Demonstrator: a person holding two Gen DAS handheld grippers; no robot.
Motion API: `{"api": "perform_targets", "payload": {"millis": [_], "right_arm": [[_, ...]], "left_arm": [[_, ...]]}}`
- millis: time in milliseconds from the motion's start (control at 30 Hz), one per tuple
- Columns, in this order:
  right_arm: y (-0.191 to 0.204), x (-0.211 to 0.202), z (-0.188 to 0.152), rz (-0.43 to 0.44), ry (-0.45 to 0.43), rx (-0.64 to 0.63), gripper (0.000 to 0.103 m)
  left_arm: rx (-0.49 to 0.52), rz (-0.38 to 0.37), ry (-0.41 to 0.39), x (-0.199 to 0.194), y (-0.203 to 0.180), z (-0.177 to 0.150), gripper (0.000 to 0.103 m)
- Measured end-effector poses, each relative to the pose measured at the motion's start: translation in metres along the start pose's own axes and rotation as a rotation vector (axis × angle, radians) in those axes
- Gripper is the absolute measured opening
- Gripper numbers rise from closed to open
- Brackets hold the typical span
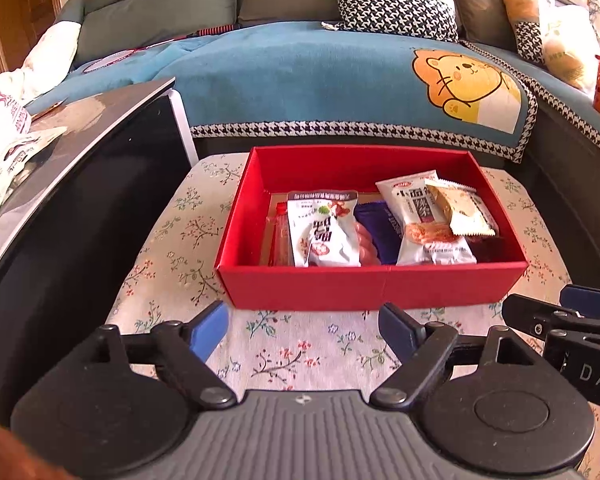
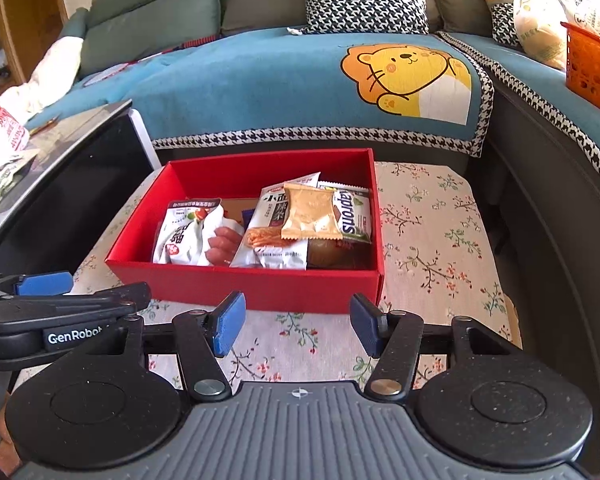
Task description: Organize snacks
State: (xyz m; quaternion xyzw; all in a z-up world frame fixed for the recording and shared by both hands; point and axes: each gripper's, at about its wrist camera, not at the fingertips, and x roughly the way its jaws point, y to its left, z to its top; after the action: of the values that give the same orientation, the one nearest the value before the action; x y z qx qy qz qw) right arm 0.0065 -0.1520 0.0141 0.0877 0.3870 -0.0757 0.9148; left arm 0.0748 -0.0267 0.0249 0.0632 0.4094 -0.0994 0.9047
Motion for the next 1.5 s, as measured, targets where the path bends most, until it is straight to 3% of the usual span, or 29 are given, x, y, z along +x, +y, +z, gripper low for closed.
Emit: {"api": "perform_targets", "payload": {"millis": [533, 1000, 1500], "right_arm": [[0.007, -0.012, -0.029, -0.005, 0.033, -0.002, 0.068], [0.012, -0.024, -0.042, -0.011, 0.041, -0.011, 0.069], [0.015, -0.024, -0.053, -0.023, 0.073, -0.019, 0.07]], "left_arm": [[0.042, 0.039, -0.014, -0.022, -0.003, -0.035, 0.103], [0.036, -0.003, 0.034, -0.03, 0.002, -0.053, 0.103], [0.071, 0.018, 0.071, -0.03, -0.003, -0.06, 0.103]]}}
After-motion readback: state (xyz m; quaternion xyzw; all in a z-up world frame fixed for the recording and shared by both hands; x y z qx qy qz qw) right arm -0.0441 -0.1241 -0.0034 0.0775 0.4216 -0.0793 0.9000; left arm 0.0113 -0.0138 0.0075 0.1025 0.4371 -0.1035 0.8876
